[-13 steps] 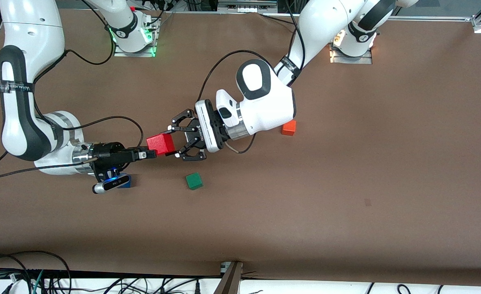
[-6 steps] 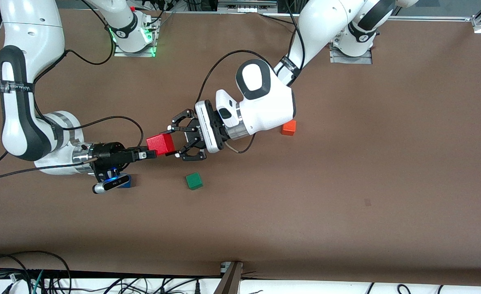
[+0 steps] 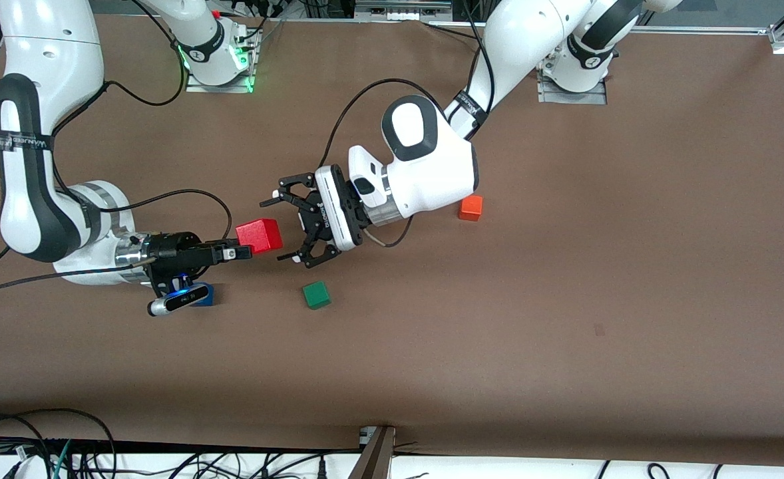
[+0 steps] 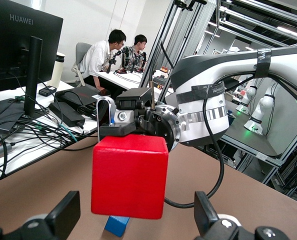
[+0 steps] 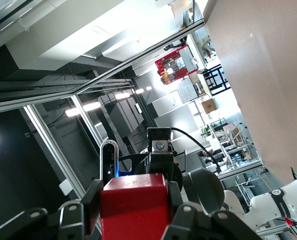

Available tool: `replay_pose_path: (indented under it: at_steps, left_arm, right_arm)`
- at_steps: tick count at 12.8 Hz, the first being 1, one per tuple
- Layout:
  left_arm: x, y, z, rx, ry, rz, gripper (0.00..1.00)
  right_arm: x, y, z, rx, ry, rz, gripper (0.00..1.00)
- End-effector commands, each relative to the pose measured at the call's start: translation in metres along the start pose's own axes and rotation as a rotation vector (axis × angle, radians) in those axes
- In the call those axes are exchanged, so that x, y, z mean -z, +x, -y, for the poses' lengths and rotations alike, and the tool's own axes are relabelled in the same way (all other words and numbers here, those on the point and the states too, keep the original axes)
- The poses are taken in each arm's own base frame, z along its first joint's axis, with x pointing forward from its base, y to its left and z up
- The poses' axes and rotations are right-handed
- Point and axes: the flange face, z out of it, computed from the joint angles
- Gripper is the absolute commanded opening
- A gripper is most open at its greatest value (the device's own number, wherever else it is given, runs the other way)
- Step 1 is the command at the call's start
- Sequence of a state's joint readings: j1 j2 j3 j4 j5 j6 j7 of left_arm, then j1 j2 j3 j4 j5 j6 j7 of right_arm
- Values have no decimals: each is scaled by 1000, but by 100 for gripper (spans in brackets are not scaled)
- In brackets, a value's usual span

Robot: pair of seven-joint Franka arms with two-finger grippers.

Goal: Pass red block to right arm, stack on blue
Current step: 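Open the left gripper and withdraw it while the right gripper holds the cube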

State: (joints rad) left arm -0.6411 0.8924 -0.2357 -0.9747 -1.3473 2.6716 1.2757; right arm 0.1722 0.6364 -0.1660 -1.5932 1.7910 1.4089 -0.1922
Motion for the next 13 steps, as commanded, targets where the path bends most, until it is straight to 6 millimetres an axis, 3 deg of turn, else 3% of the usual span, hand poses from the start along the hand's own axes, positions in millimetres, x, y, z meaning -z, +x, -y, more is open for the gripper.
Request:
replay_pose_path:
  at_steps: [1,4,7,11,13]
  left_arm:
    - [2,2,4,7,9,-11,100]
    - [14,6,23,-16,30,-1,100]
    - [47,15,66,-99,-23,128,100]
    - [107,10,126,-59,-102,339,100]
    - [157,0,161,-66,-118,517,100]
  right_arm:
    - [1,-4,10,11,45,0,33]
    - [3,-3,12,17,50,-3,33]
    - [4,-3,12,21,49,-5,33]
    - [6,-3,16,36,35,-8,33]
    - [6,-3,19,44,-20,-7,33]
